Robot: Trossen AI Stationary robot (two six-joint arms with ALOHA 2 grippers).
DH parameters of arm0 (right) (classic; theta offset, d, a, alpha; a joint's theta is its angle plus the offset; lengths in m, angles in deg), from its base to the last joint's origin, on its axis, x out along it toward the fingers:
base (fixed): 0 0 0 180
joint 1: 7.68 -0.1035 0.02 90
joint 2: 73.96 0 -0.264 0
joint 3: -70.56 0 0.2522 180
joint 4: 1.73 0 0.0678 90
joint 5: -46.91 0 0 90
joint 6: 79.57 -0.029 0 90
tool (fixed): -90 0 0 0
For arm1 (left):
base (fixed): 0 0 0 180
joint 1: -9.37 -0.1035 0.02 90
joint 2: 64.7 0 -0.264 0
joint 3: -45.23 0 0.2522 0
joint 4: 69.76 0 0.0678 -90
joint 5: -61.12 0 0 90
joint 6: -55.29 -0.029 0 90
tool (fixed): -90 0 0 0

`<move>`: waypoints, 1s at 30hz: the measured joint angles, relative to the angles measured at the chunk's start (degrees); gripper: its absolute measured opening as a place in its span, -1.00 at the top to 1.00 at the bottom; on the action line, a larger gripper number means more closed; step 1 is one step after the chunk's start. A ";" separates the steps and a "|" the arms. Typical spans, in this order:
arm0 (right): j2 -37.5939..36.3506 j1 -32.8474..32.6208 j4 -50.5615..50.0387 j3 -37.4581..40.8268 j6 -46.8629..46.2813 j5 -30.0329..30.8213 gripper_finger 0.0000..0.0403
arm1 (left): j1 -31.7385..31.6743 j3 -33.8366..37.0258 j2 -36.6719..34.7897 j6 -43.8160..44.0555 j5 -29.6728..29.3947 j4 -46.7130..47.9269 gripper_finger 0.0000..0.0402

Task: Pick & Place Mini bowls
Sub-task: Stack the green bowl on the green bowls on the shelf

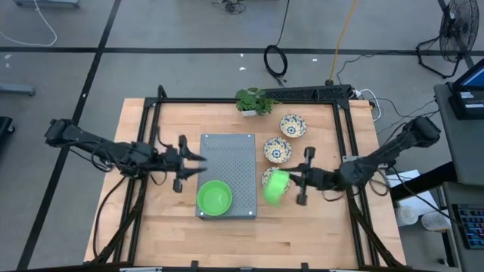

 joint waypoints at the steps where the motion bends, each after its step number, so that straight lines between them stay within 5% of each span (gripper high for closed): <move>1: 1.77 1.24 3.59 -0.08 4.86 2.68 1.00 | 0.02 0.00 1.79 -1.90 1.69 -1.82 0.26; 4: 8.07 5.51 18.53 -1.50 21.32 10.24 1.00 | 0.03 0.00 7.87 -11.35 3.80 -12.31 0.25; 7: 13.53 7.76 30.43 -3.61 34.20 10.14 1.00 | 0.01 0.00 14.77 -20.43 3.58 -25.23 0.25; 13: 21.04 11.42 41.66 -7.86 47.10 9.91 1.00 | -0.58 -3.43 27.14 -36.11 -8.42 -44.20 0.25; 17: 22.35 14.25 42.01 -10.59 47.54 9.42 1.00 | -2.82 -10.42 33.43 -40.23 -14.37 -43.38 0.25; 30: 21.71 15.12 41.91 -11.78 43.16 8.69 1.00 | -5.21 -20.50 40.27 -45.46 -15.59 -42.76 0.26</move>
